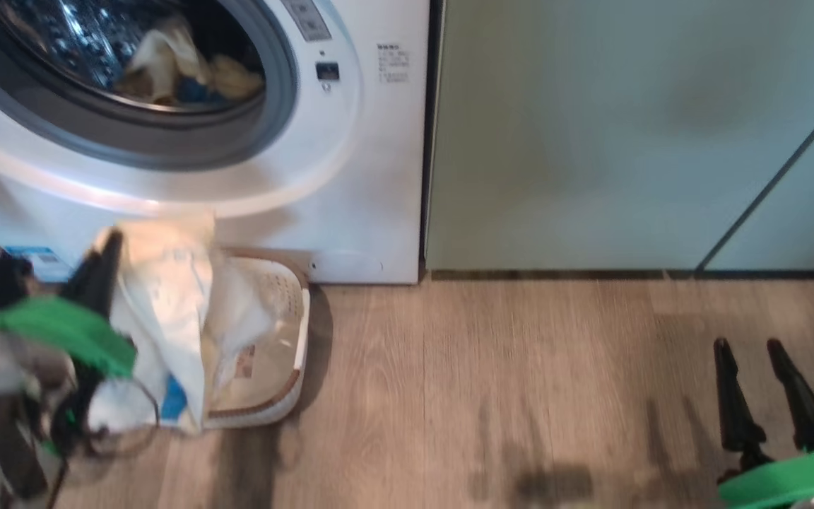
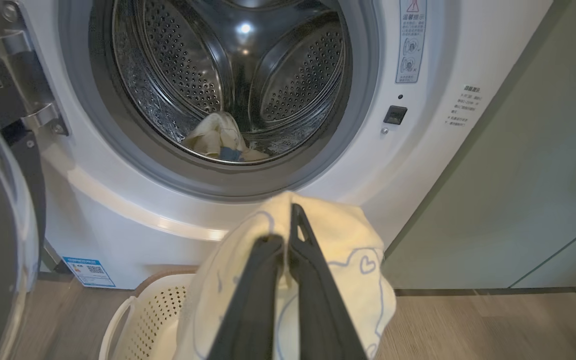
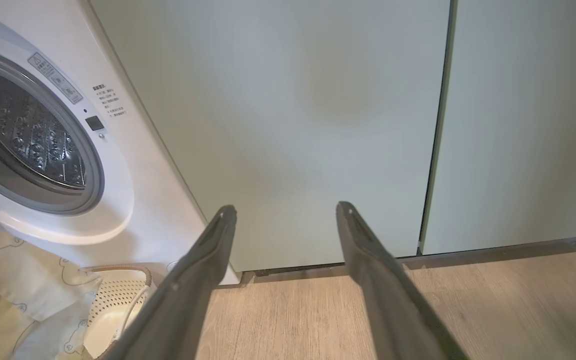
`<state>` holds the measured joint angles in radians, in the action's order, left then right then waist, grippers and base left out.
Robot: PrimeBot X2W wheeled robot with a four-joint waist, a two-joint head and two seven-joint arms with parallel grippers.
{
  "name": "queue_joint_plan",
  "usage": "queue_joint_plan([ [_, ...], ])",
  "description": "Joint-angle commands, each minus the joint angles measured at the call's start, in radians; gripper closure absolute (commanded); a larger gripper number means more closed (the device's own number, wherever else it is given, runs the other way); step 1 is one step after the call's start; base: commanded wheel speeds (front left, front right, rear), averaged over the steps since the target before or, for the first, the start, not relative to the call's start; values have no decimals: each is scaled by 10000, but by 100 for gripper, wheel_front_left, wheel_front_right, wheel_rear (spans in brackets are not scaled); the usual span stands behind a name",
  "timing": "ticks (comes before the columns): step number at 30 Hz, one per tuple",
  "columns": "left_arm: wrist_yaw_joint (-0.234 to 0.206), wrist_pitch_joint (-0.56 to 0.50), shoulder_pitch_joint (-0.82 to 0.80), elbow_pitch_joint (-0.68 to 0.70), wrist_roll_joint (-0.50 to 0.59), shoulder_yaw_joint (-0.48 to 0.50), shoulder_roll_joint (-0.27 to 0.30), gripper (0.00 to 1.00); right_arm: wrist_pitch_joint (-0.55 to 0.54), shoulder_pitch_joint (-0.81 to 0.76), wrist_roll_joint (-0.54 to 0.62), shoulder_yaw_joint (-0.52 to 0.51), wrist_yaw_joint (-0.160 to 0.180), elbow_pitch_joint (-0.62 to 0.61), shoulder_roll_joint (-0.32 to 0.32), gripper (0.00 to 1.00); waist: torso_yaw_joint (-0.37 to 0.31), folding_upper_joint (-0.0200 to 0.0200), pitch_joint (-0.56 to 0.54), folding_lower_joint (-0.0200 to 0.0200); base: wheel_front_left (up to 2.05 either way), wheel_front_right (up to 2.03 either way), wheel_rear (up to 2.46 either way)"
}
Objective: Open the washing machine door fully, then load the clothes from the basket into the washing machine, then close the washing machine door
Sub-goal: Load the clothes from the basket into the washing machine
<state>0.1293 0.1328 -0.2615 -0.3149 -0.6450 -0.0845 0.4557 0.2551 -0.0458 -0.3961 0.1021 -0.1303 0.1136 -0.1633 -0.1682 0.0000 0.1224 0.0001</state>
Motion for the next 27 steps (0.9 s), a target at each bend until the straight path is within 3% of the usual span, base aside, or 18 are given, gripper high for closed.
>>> queue_joint_plan([
  [1,13,-49,-788,216,-135,379,563,100,67,507,-14,195,-4,-364,-150,0,-101,0,330,-1,0,0,0],
  [8,13,-519,-2787,-336,-332,-57,1340,100,67,1052,-60,280,-4,-402,-104,0,-434,0,1393,-1,0,0,0],
  [27,-490,-167,-7936,-2826,639,-128,2173,100,67,2427,-200,648,-4,-479,205,0,-1389,0,4112,-1,0,0,0],
])
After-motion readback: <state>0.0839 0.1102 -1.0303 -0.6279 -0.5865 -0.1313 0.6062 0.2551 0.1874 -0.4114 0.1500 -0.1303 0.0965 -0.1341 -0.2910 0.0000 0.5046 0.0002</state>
